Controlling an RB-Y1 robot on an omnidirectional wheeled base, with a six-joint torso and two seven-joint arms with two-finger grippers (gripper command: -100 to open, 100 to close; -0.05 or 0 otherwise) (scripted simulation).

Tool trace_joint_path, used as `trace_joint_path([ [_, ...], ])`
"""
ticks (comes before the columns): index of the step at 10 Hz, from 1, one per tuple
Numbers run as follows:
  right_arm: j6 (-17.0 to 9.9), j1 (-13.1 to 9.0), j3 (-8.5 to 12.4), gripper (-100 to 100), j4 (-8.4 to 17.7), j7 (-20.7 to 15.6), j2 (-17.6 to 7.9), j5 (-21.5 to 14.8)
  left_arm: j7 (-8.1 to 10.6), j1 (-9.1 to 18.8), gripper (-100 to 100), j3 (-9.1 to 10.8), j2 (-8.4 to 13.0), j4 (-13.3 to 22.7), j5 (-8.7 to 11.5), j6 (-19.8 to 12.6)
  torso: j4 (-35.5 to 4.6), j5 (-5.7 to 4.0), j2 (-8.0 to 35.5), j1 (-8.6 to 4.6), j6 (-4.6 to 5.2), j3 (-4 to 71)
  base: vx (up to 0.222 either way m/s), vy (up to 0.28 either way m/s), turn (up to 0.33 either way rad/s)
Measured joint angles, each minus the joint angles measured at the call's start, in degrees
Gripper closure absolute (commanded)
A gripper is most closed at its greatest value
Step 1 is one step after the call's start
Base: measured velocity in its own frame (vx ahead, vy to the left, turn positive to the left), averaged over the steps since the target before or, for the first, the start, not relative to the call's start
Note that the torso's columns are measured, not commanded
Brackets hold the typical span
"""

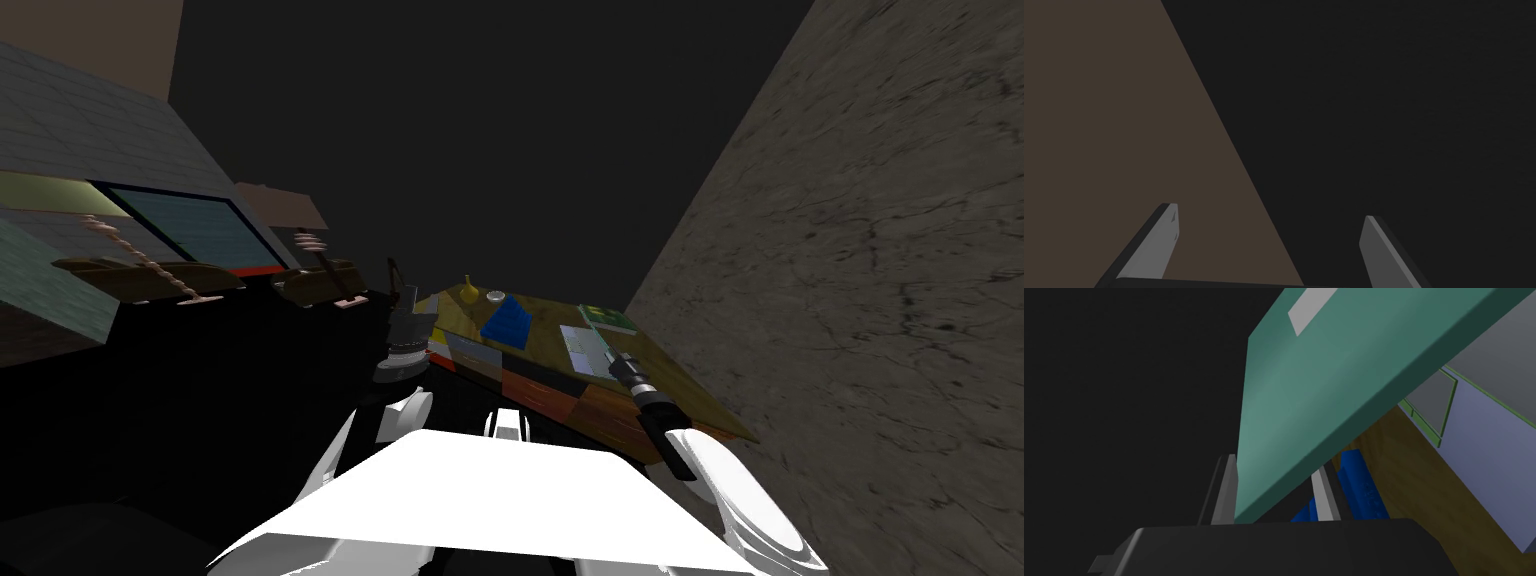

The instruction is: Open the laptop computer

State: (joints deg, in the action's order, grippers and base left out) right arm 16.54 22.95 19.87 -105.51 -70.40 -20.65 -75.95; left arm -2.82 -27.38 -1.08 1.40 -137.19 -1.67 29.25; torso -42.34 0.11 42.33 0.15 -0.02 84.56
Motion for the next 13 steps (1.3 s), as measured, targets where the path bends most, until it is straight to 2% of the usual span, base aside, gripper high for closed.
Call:
trace_joint_path([
  [6,-2.04,0.84,-2.03,100,-0.74,-9.03,3.59,-6.5,0.0,0.0,0,0.0,0.0,0.0,0.0,0.0,0.03,-0.05,0.01,-0.05,0.02,-0.01,0.009,0.022,0.029],
  [7,-2.47,0.91,-2.56,-100,-0.75,-10.76,4.12,-7.96,0.0,0.0,0,0.0,0.0,0.0,0.0,0.0,0.01,-0.03,0.0,-0.05,0.0,-0.01,0.037,0.051,-0.064],
  [8,-1.91,1.67,-1.6,-100,-1.35,-10.37,2.98,-7.38,0.0,-0.01,0,0.0,0.0,0.0,0.0,0.0,0.04,-0.03,-0.06,-0.05,0.06,0.03,0.036,0.046,-0.048],
  [10,-1.58,2.86,-0.89,-100,-2.69,-7.13,0.67,-7.51,0.0,-0.01,0,0.0,0.0,0.0,0.0,0.0,0.07,-0.09,-0.1,-0.08,0.03,0.05,0.049,0.078,-0.06],
  [13,0.5,4.18,1.79,-100,-3.47,-4.46,-2.68,-5.65,0.0,-0.01,0,0.0,0.0,0.0,0.0,0.0,-0.01,-0.03,0.03,-0.05,-0.01,-0.02,0.045,0.075,-0.045],
])
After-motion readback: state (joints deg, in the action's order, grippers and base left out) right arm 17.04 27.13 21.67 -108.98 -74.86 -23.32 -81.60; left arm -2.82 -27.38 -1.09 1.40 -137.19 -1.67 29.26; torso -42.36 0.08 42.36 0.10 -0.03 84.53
